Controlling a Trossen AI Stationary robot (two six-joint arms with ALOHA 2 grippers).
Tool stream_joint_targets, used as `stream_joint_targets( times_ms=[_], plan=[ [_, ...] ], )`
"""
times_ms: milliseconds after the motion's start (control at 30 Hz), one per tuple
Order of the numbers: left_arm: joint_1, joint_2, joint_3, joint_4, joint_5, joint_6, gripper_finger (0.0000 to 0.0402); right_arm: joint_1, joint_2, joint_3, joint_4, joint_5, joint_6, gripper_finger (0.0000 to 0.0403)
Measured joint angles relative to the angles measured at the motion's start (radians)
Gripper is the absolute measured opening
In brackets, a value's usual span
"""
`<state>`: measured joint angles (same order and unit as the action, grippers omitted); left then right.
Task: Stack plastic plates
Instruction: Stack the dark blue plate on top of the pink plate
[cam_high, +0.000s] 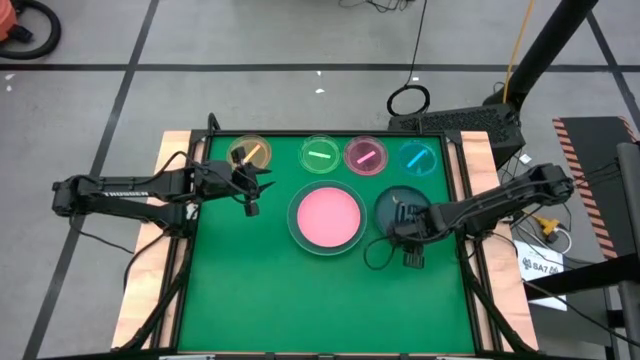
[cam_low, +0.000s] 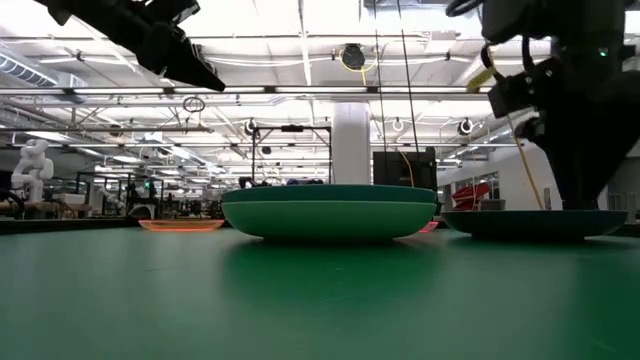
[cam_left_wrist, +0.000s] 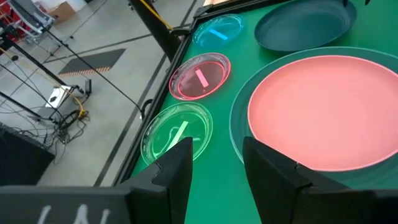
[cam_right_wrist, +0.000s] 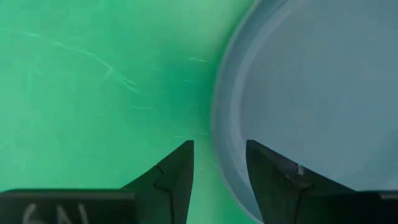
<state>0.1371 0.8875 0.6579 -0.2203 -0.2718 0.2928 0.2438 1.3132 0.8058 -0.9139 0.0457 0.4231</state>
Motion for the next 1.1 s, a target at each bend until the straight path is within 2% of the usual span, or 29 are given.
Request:
stream_joint_targets(
  times_ms=[467,1000,1100],
  plan=[
    [0.000,0.000,0.000,0.006,0.000,0.008,0.0149,0.007,0.000,-0.100,0.132,0.005,0.033,0.0137],
    [0.000,0.000,0.000,0.006,0.000,0.009,0.0149,0.007,0.000,-0.100,0.165,0.010,0.036,0.0019],
    [0.000,0.000,0.000,0.006,0.000,0.009,0.0149,0.007,0.000,-0.100,0.170,0.014,0.033,0.0007]
  ],
)
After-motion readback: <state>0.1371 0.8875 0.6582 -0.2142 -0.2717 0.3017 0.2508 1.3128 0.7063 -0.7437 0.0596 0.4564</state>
